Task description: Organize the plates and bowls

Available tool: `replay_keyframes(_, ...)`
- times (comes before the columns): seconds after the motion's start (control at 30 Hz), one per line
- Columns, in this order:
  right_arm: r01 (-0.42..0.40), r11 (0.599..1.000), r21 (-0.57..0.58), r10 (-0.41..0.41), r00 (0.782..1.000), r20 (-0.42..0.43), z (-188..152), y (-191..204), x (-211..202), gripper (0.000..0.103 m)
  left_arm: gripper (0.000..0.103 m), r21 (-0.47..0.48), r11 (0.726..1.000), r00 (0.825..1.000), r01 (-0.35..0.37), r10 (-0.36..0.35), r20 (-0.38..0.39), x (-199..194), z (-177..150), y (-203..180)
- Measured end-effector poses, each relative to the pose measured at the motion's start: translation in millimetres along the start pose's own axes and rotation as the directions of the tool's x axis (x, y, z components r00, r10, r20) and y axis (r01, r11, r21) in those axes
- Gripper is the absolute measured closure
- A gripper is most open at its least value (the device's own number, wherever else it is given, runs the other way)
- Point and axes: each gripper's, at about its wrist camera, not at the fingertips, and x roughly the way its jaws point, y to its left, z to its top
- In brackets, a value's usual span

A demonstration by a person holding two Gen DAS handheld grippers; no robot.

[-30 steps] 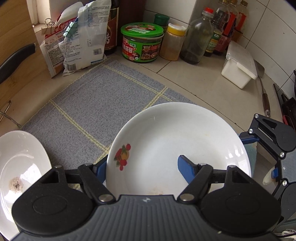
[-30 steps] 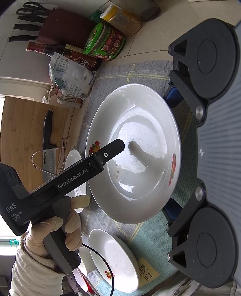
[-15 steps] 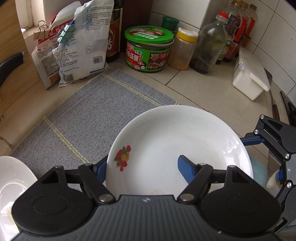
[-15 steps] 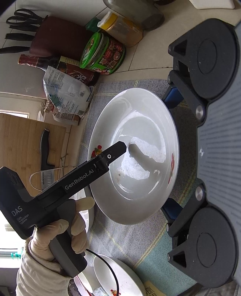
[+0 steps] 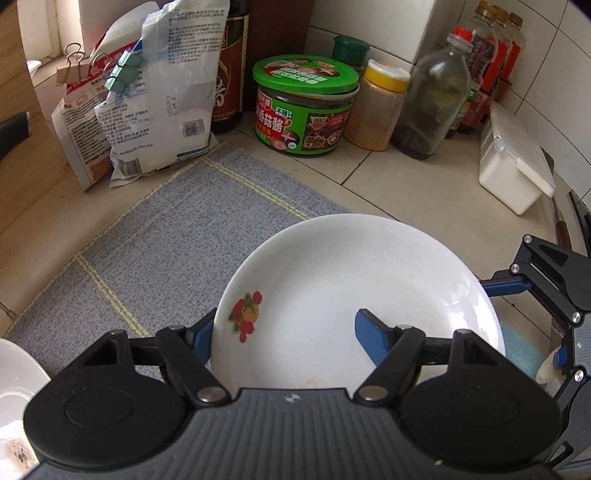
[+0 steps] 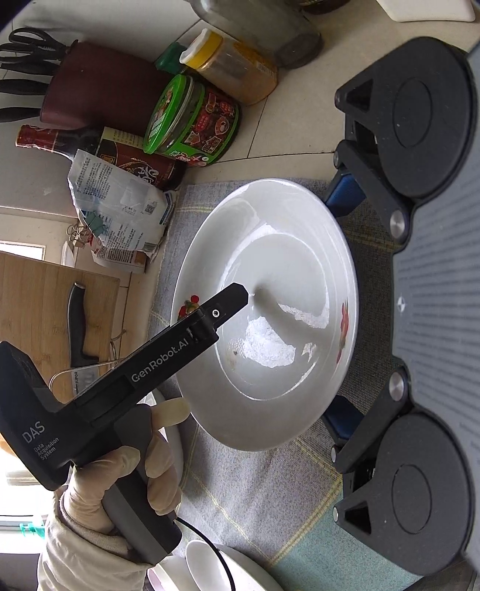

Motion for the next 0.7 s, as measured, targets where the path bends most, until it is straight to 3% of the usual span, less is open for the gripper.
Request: replay_keyframes(0.7,0.039,0.999,-0.013,-0.040,0.999,-0.016,-2.3,3.3,9.9,0.000,0.024,0.020,0.999,0.999,-0.039,0.038,0.025,6.4,5.2,-3.1)
